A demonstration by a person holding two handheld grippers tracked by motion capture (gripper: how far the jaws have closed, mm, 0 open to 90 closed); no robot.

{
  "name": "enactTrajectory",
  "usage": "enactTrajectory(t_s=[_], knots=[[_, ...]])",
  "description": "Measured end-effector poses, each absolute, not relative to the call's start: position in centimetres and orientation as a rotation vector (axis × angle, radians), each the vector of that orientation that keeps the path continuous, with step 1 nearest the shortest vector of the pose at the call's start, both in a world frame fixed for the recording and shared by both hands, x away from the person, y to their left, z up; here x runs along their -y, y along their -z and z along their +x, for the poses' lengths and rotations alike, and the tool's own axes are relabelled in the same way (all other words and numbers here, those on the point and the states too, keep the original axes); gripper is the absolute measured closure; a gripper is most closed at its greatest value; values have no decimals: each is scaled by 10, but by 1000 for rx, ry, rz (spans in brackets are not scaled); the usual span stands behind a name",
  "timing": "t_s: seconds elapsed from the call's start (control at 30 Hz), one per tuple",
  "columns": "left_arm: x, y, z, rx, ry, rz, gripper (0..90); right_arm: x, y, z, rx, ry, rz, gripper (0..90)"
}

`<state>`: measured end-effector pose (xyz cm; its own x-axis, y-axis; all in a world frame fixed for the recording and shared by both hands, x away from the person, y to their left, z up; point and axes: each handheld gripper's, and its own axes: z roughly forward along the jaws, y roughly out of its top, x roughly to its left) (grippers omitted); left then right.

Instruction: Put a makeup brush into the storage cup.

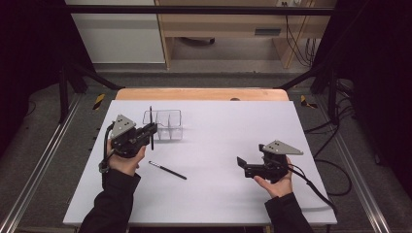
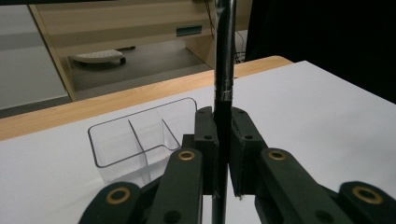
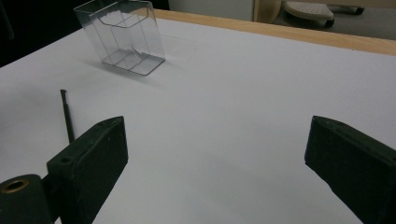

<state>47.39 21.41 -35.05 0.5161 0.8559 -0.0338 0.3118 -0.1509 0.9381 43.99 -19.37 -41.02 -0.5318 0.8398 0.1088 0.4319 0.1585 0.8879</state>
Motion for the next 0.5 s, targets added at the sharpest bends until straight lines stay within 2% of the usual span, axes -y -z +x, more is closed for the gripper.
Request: enactTrajectory(t_s=[0.5], knots=[[-212,334,500,-994,-645,1687,823,200,416,438,-2039,-1304,1227,53]])
